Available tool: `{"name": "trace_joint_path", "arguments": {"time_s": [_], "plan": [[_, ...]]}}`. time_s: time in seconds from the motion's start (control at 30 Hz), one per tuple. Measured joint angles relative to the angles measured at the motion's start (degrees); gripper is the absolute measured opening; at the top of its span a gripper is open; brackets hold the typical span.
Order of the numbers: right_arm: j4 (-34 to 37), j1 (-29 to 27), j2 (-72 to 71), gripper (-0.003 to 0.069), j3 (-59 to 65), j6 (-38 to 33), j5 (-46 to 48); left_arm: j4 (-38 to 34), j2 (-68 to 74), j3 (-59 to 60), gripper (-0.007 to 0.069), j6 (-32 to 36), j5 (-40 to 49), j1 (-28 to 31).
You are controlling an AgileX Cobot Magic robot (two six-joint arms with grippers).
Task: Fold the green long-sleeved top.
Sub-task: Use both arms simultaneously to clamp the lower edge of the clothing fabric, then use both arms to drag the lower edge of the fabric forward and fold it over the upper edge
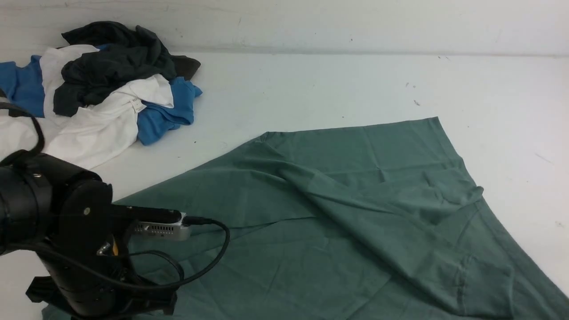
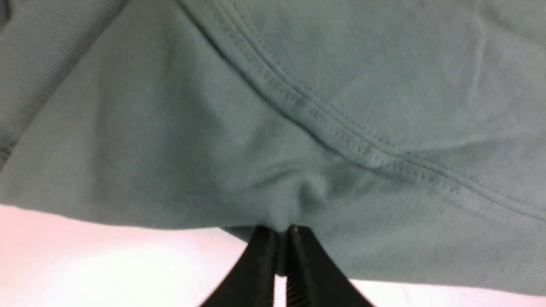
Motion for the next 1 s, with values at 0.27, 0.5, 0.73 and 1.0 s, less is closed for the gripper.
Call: {"name": "trace_joint_path", "arguments": {"time_s": [0.27,0.5,0.73,1.0], "plan": [[-2.19,0.00,-21.13,0.0011,-2.01,3.84,6.69,-4.70,-8.63,0.10,0.0016,3.46,8.10,0.00],[2.55,0.00,-19.34,0.0010,-12.23,4.04,7.85,-6.17,-13.02,-0.31,0.0016,5.56,10.63,0.00],[2.76,0.00,-2.70,0.0010,-26.46,1.32,7.97,-5.70,-10.41,-6.70,0.0016,7.01,11.31,0.00],[3.97,0.00,19.93,0.0010,-45.48,-0.05,7.92,-4.95,1.51,-19.29,0.0016,9.49,11.20,7.04]]}}
